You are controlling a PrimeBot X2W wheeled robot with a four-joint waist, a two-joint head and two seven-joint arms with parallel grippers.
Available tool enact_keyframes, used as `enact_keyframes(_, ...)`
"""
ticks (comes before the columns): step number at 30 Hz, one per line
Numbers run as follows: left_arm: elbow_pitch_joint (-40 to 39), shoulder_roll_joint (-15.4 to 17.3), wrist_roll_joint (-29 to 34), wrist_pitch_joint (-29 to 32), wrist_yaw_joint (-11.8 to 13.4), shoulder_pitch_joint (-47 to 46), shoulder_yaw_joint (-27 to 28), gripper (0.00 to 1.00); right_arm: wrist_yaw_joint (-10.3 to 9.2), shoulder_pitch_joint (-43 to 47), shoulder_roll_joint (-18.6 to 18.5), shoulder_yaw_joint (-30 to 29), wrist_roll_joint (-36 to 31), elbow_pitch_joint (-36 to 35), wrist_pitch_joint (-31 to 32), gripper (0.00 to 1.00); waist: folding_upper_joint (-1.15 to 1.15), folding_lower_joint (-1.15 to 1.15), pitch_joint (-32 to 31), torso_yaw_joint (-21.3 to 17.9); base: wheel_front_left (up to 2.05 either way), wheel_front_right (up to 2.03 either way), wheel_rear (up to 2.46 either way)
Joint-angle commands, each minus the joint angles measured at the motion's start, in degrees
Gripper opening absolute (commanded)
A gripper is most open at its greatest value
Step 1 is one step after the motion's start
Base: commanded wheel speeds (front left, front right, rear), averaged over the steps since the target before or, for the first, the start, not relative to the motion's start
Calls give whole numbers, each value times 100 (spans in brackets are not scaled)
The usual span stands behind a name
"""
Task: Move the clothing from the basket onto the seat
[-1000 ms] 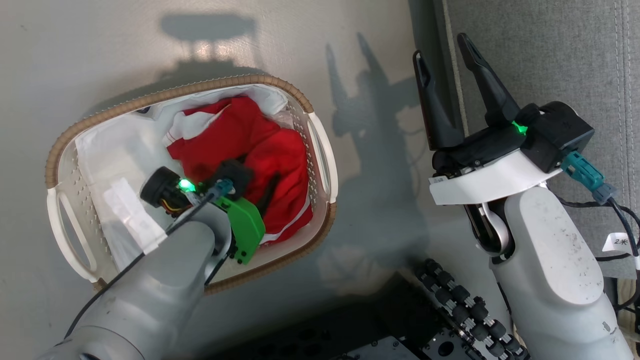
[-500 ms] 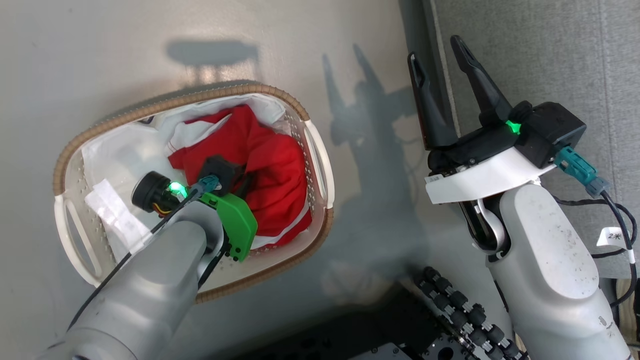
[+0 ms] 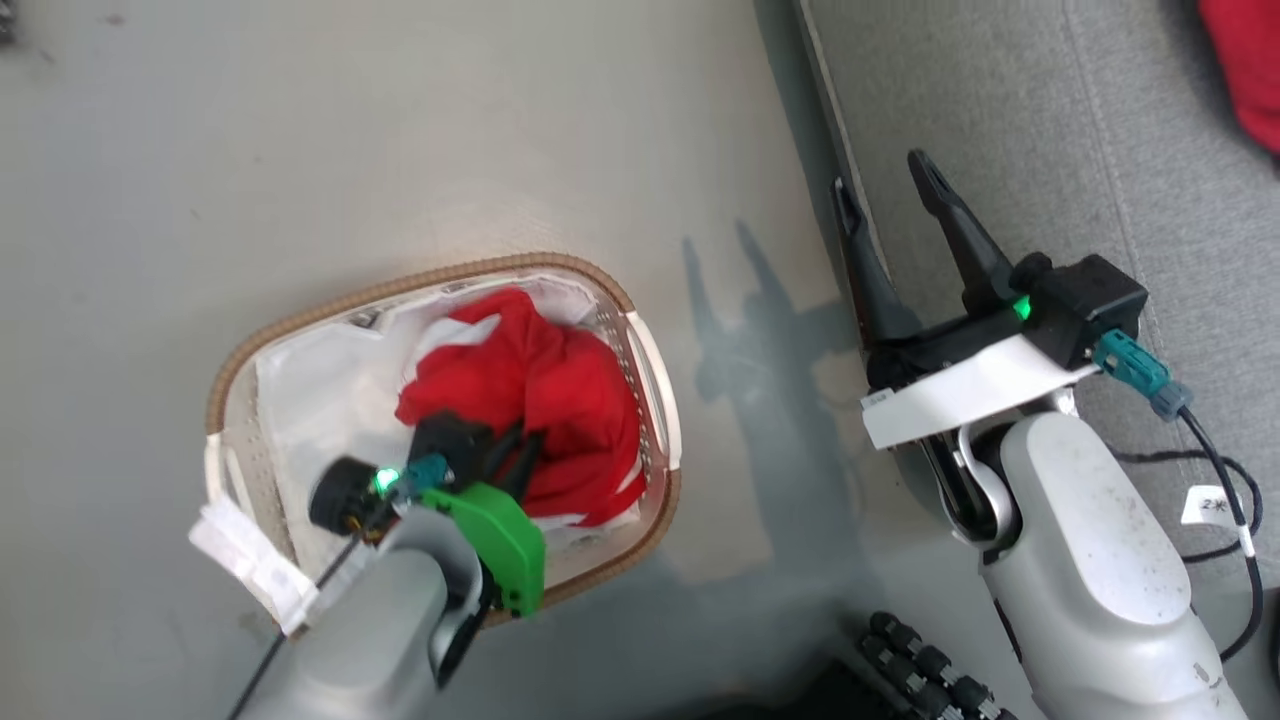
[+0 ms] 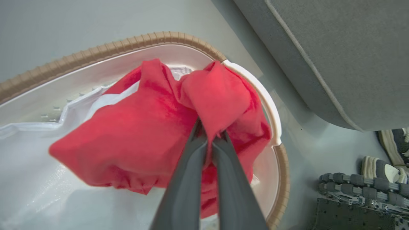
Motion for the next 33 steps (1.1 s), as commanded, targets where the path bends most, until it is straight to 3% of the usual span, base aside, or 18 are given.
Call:
enact_keyframes(1, -68, -56, 88, 3, -18, 234, 111, 0, -8, 138, -23, -58, 100, 35, -1, 100, 0, 0, -640, 271, 0, 0, 0)
enact_keyframes(15, -1063, -339, 559, 1, -18, 1567, 1062, 0, -8, 955, -24, -115, -104, 443, -1, 100, 0, 0, -2042, 876, 0, 0, 0)
enact_keyframes(33, -2670, -574, 881, 0, -19, 2425, 2114, 0, -7, 1832, -24, -52, -77, 810, -1, 100, 0, 0, -3210, 1310, 0, 0, 0)
